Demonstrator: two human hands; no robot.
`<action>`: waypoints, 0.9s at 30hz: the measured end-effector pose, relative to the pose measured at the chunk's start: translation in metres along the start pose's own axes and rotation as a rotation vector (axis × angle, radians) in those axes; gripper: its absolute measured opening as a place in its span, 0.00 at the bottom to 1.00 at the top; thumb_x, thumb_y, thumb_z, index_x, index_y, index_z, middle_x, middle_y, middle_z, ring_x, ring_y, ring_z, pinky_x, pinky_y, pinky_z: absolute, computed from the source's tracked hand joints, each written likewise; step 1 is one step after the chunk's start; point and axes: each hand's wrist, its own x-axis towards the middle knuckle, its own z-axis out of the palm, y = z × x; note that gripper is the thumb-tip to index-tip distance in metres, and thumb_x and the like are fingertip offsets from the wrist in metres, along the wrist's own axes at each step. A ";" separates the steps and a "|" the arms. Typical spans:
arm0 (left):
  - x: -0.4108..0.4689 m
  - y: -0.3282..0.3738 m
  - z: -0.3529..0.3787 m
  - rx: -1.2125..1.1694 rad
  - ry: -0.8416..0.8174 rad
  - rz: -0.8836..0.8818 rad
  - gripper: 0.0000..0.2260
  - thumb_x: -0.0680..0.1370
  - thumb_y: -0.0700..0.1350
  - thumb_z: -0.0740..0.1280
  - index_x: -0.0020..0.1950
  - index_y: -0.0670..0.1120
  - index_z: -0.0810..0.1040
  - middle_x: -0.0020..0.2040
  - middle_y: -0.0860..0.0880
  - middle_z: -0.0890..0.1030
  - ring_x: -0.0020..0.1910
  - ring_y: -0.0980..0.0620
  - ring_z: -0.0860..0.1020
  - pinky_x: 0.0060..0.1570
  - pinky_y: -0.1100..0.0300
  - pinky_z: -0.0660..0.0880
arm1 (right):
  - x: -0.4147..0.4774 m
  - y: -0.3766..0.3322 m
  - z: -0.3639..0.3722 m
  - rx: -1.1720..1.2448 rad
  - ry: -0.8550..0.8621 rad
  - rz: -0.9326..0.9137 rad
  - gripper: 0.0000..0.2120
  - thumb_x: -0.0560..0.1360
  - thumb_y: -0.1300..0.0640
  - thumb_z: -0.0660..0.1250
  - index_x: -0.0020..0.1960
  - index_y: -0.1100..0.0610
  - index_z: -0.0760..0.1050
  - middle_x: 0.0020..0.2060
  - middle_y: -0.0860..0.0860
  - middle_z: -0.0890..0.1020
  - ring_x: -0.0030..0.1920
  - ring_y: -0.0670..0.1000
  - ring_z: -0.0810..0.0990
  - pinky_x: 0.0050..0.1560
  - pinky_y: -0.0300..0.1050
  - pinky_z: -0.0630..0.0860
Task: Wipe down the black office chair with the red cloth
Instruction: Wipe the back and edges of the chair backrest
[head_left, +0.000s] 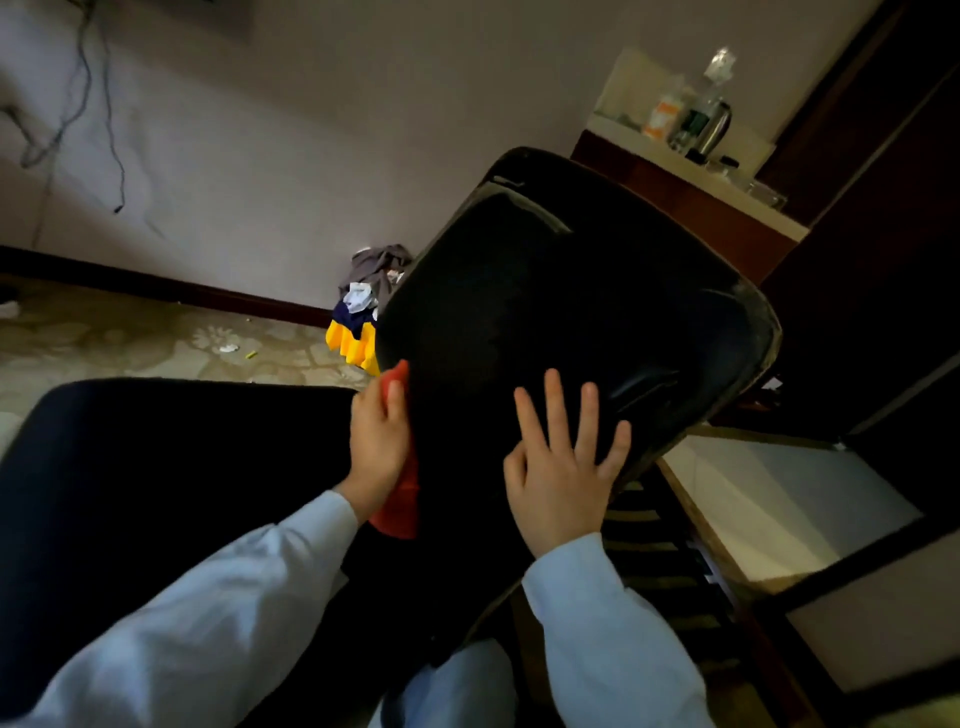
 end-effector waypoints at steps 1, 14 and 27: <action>0.011 -0.009 -0.001 0.042 0.002 -0.027 0.18 0.81 0.52 0.54 0.65 0.48 0.75 0.60 0.44 0.78 0.62 0.47 0.74 0.65 0.49 0.69 | 0.001 0.002 0.001 -0.003 -0.031 0.013 0.24 0.71 0.52 0.53 0.65 0.51 0.74 0.69 0.53 0.70 0.72 0.57 0.55 0.71 0.56 0.32; 0.119 0.011 0.075 0.282 -0.136 0.245 0.18 0.81 0.54 0.52 0.69 0.55 0.70 0.62 0.43 0.71 0.60 0.42 0.70 0.62 0.57 0.60 | 0.005 0.002 0.029 -0.092 0.119 -0.098 0.19 0.70 0.57 0.58 0.56 0.55 0.81 0.59 0.54 0.80 0.67 0.61 0.63 0.70 0.64 0.37; 0.016 -0.006 0.059 0.235 -0.321 0.388 0.21 0.79 0.57 0.50 0.71 0.58 0.66 0.63 0.49 0.73 0.60 0.49 0.73 0.58 0.58 0.69 | 0.000 0.003 0.037 -0.050 0.171 -0.116 0.15 0.72 0.58 0.60 0.52 0.54 0.83 0.56 0.52 0.82 0.65 0.56 0.67 0.68 0.66 0.34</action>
